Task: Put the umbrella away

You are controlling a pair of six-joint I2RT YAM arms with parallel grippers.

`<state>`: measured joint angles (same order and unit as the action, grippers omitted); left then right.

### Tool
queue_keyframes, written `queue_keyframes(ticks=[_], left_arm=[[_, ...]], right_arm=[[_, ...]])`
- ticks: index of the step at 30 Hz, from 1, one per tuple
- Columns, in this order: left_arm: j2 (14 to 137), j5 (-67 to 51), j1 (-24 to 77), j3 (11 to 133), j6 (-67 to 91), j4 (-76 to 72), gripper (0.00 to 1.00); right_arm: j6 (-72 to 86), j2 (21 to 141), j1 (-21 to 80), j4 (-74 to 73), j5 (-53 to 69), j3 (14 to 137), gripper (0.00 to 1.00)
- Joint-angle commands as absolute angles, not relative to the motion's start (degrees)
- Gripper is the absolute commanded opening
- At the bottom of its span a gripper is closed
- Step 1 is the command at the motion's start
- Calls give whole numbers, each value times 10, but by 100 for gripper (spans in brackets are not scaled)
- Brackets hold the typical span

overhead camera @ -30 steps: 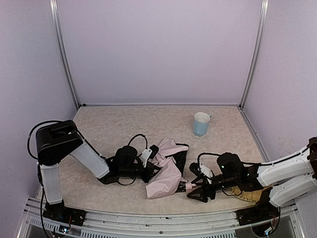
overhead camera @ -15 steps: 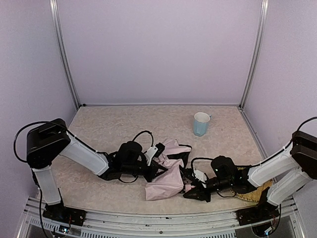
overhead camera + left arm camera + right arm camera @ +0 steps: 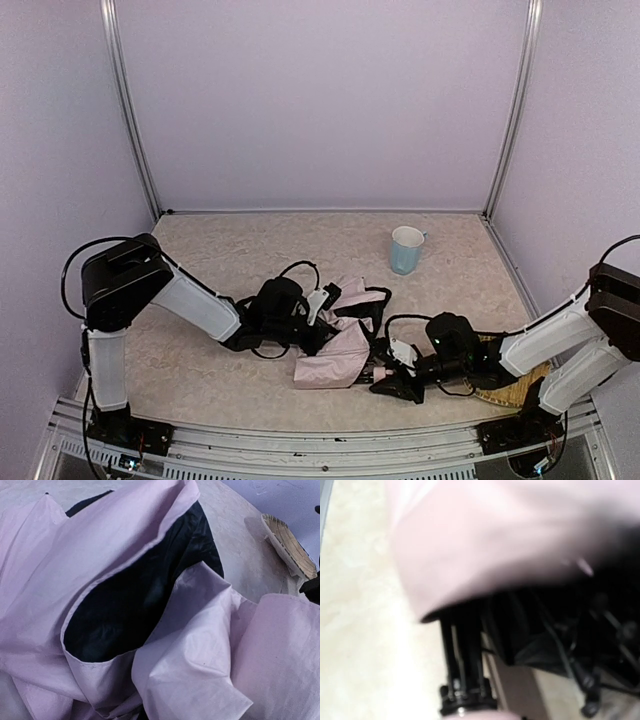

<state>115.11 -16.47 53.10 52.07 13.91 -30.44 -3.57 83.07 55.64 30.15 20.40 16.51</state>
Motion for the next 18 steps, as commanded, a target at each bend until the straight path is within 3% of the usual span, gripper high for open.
queue_keyframes(ticks=[1, 3, 9, 14, 18], left_arm=[[1200, -109, 542, 551, 138, -245, 0], [1203, -96, 546, 540, 131, -247, 0], [1200, -79, 549, 513, 115, -264, 0], [1203, -96, 550, 514, 111, -272, 0], [1201, -98, 550, 515, 104, -269, 0]], right_arm=[[-38, 810, 560, 287, 193, 175, 29], [-24, 777, 559, 256, 168, 178, 48], [7, 616, 563, 130, 49, 199, 84], [-70, 545, 606, 103, 7, 224, 88], [-166, 607, 656, 106, -7, 271, 89]])
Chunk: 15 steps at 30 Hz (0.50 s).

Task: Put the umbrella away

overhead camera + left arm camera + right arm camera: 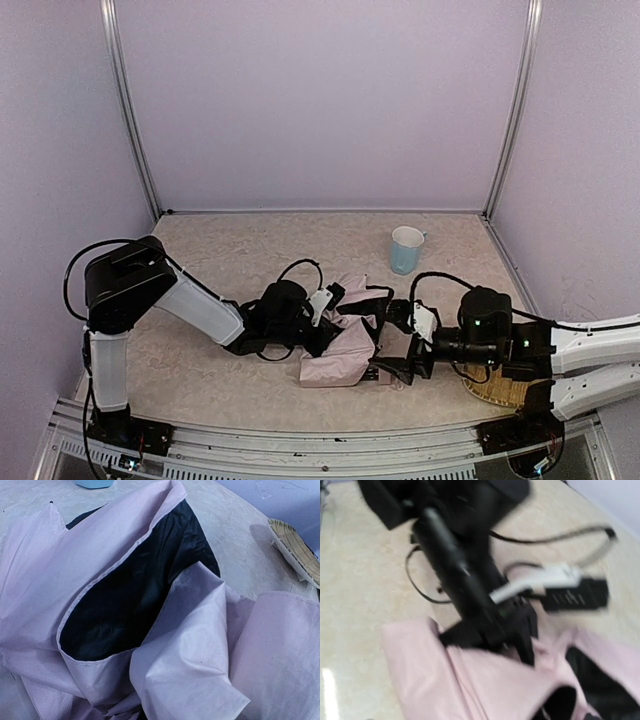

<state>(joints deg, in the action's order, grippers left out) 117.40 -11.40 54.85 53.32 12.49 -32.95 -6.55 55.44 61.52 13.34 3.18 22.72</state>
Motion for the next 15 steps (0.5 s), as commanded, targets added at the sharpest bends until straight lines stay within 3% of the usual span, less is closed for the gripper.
queue_keyframes(ticks=[1, 8, 15], left_arm=[[1201, -98, 550, 516, 102, -267, 0], [1198, -102, 549, 516, 94, -261, 0], [1201, -107, 548, 514, 86, -259, 0]], right_arm=[[-188, 641, 666, 100, -11, 290, 89], [-273, 883, 714, 23, -68, 431, 92], [-272, 982, 711, 5, -113, 464, 90]])
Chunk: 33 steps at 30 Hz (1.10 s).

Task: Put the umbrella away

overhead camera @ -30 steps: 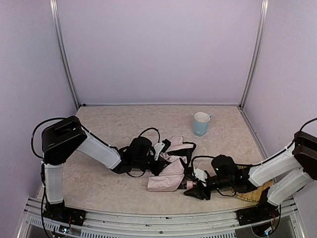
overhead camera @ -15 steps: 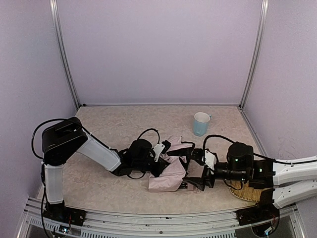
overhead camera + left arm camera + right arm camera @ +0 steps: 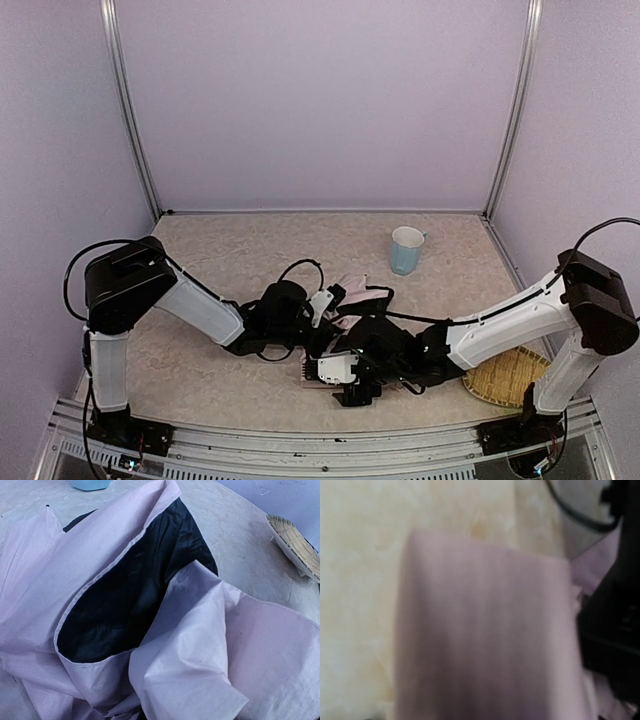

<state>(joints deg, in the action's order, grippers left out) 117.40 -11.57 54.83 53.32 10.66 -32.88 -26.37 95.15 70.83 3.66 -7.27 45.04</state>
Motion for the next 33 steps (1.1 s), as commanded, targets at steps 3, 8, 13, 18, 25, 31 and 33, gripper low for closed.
queue_keyframes(ticks=[3, 8, 13, 18, 25, 31, 33], left_arm=[[1200, -114, 547, 513, 83, -260, 0], [1198, -153, 532, 522, 73, -257, 0], [1189, -191, 491, 546, 74, -258, 3], [1186, -181, 466, 592, 42, -225, 32], [1119, -48, 390, 618, 52, -224, 58], [961, -14, 358, 511, 24, -338, 66], [901, -10, 366, 465, 11, -364, 66]], right_arm=[[-251, 1011, 705, -11, -122, 465, 85], [-221, 1047, 701, -29, -92, 478, 61], [-192, 1066, 702, -57, -66, 495, 35], [-161, 1066, 701, -78, -42, 503, 30], [-124, 1045, 701, -104, 7, 511, 27], [-74, 1035, 686, -128, 93, 513, 27], [-59, 1029, 674, -131, 133, 510, 27]])
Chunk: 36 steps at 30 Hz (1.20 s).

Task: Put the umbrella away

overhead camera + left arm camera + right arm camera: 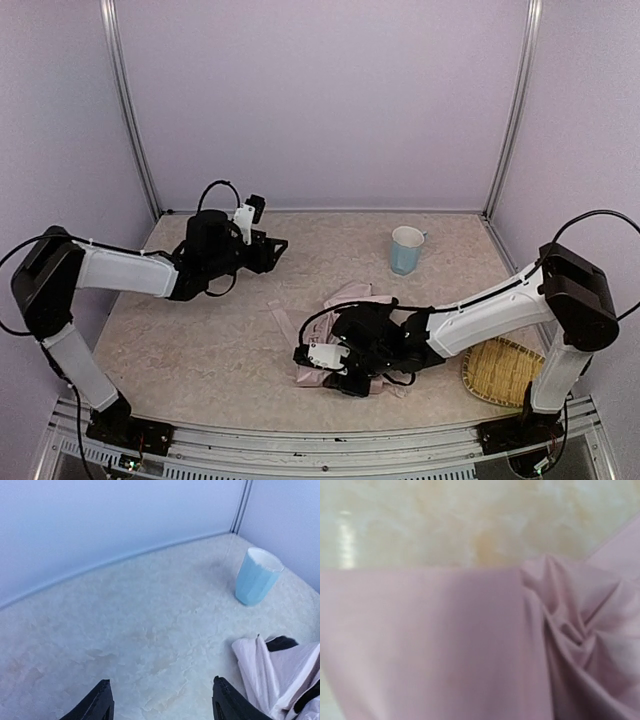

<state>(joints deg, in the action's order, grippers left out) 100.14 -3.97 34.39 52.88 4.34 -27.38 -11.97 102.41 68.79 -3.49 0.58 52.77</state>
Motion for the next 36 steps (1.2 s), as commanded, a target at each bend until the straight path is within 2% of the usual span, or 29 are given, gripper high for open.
queue_keyframes(ticks=[1, 9, 16, 21, 26, 31, 36], left_arm=[[870, -8, 373, 442, 5, -377, 66], [656, 26, 515, 293, -118, -372, 65], [596, -34, 642, 217, -200, -286, 64], [634, -36, 705, 196, -281, -273, 72], [720, -31, 717, 227, -350, -276, 86], [835, 18, 732, 279, -440, -286, 90], [924, 77, 731, 296, -490, -374, 95]], right_arm=[[-53, 1027, 666, -132, 153, 509, 27], [-24, 1034, 603, -136, 312, 513, 25], [-28, 1078, 547, -143, 424, 520, 23], [-44, 1126, 532, -148, 472, 528, 22], [-46, 1172, 520, -146, 505, 529, 21], [-58, 1187, 518, -168, 518, 545, 21], [-69, 1190, 519, -190, 519, 560, 21]])
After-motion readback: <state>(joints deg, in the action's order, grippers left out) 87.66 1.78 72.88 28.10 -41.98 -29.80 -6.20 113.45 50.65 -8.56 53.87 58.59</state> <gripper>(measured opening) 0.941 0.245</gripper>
